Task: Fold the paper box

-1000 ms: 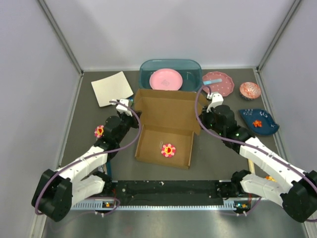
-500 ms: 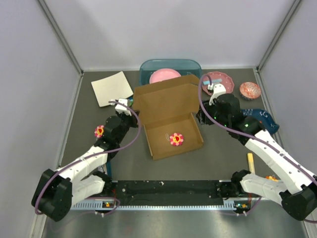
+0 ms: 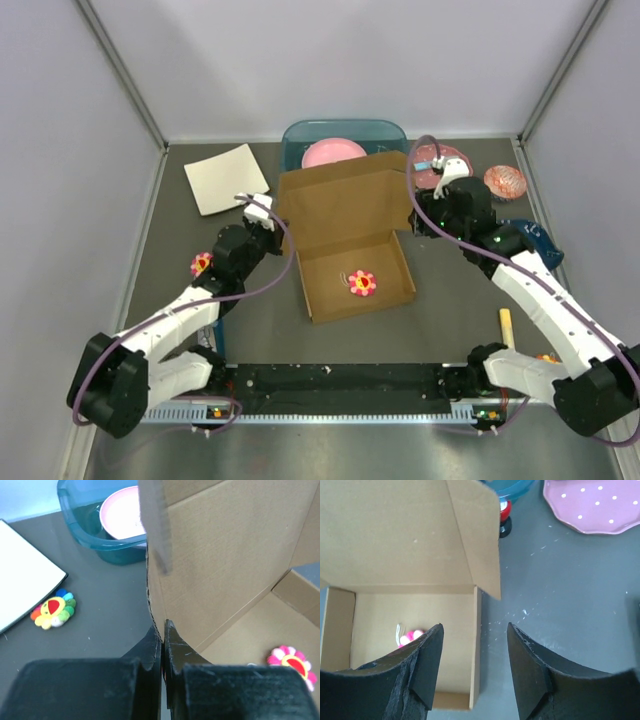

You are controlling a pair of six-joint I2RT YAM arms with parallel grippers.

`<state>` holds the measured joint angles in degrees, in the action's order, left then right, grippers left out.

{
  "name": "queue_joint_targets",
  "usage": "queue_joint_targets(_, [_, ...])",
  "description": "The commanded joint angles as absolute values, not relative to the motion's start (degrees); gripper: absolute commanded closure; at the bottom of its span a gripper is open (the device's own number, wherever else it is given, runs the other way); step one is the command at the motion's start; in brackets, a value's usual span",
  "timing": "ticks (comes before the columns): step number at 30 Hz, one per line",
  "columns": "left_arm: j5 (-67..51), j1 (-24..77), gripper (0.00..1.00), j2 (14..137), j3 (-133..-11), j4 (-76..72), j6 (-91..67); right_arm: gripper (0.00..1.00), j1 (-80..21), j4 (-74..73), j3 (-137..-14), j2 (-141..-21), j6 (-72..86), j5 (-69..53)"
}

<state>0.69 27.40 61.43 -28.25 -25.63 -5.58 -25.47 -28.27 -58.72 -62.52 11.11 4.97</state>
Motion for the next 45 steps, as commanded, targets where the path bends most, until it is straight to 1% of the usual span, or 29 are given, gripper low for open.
queue_joint_targets(1, [-6.5, 27.7, 1.0, 64.2, -33.0, -20.7, 3.8, 0.45, -22.3, -18.8, -56.3, -61.6, 10.5, 1.4])
queue_joint_targets(9, [-8.4, 27.6, 1.0, 67.8, -35.2, -20.6, 6.8, 0.44, -21.3, -20.2, -55.7, -64.7, 9.6, 1.5])
queue_joint_targets(13, [-7.3, 27.6, 1.0, 69.0, -35.6, -21.1, 8.6, 0.44, -20.3, -21.4, -57.0, -66.5, 9.2, 3.7])
queue_joint_targets(18, [-6.2, 27.2, 1.0, 70.1, -36.6, -21.2, 11.1, 0.44, -18.3, -22.8, -58.4, -68.6, 8.2, 3.3])
queue_joint_targets(27, [-7.0, 26.9, 1.0, 71.2, -36.2, -22.7, 10.7, 0.45, -17.2, -21.4, -57.3, -70.1, 8.3, -1.1])
queue_joint_targets(35, [-6.3, 26.9, 1.0, 70.5, -35.6, -23.1, 10.3, 0.56, -17.2, -21.4, -56.3, -71.4, 9.2, -4.5])
queue_joint_targets(36, [-6.5, 26.9, 1.0, 70.5, -35.6, -23.1, 10.3, 0.6, -17.2, -21.4, -56.3, -71.5, 9.4, -4.7])
queue_joint_targets(38, [-6.4, 26.9, 1.0, 70.4, -35.5, -23.0, 10.2, 0.64, -17.2, -21.3, -56.3, -71.7, 9.5, -5.1])
queue_joint_targets(39, [-6.5, 26.9, 1.0, 70.3, -35.5, -23.1, 10.1, 0.69, -17.2, -21.3, -56.1, -71.6, 9.6, -5.2])
queue_joint_targets(41, [-6.4, 26.9, 1.0, 70.3, -35.4, -23.3, 9.8, 0.75, -17.2, -20.9, -55.8, -71.5, 9.9, -5.4])
queue_joint_targets(42, [-6.4, 26.9, 1.0, 70.3, -35.4, -23.3, 9.6, 0.81, -17.2, -20.8, -55.5, -71.2, 10.0, -5.4])
queue_joint_targets(44, [-6.4, 26.9, 1.0, 70.2, -35.4, -23.3, 9.3, 0.87, -17.2, -20.3, -54.9, -70.5, 10.5, -5.7])
queue_joint_targets(45, [-6.4, 26.9, 1.0, 70.1, -35.3, -23.3, 9.3, 0.92, -17.2, -20.0, -54.3, -70.1, 10.9, -5.7])
